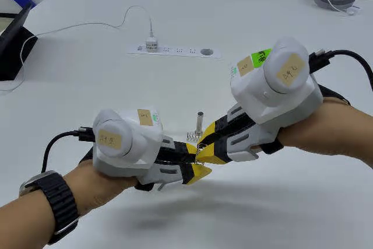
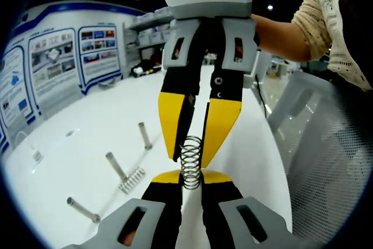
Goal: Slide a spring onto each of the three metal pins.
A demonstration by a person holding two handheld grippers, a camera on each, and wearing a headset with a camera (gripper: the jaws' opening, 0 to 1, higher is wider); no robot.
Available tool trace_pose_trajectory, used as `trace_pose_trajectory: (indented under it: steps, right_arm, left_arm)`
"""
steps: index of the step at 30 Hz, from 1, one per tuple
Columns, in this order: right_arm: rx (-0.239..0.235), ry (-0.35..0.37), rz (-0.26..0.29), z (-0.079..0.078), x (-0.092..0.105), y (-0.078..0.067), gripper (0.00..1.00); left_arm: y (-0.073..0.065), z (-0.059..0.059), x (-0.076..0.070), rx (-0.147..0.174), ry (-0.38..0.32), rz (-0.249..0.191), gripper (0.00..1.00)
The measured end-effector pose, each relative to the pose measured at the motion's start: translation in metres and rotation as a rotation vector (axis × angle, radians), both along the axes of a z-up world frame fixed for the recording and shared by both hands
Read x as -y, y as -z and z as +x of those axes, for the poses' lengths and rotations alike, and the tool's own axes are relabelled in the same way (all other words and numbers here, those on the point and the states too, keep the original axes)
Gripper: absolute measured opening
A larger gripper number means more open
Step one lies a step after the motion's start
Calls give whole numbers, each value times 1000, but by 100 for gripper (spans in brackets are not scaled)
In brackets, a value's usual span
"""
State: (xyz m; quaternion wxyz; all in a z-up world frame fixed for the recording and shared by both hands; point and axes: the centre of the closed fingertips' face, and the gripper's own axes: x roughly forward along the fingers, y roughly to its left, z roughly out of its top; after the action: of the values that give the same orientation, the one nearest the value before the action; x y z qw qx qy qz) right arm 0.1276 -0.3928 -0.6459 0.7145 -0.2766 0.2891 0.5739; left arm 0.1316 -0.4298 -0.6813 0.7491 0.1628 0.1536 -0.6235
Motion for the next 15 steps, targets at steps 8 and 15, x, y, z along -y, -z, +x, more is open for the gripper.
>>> trace_pose_trajectory:
  steps: [8,15]
  right_arm:
    - [-1,20,-13,5,6,0,12]
    - [5,53,-23,13,19,-3,12]
  left_arm:
    - [1,3,-6,-6,-24,-8,18]
    - [1,6,-18,-23,-63,-17,24]
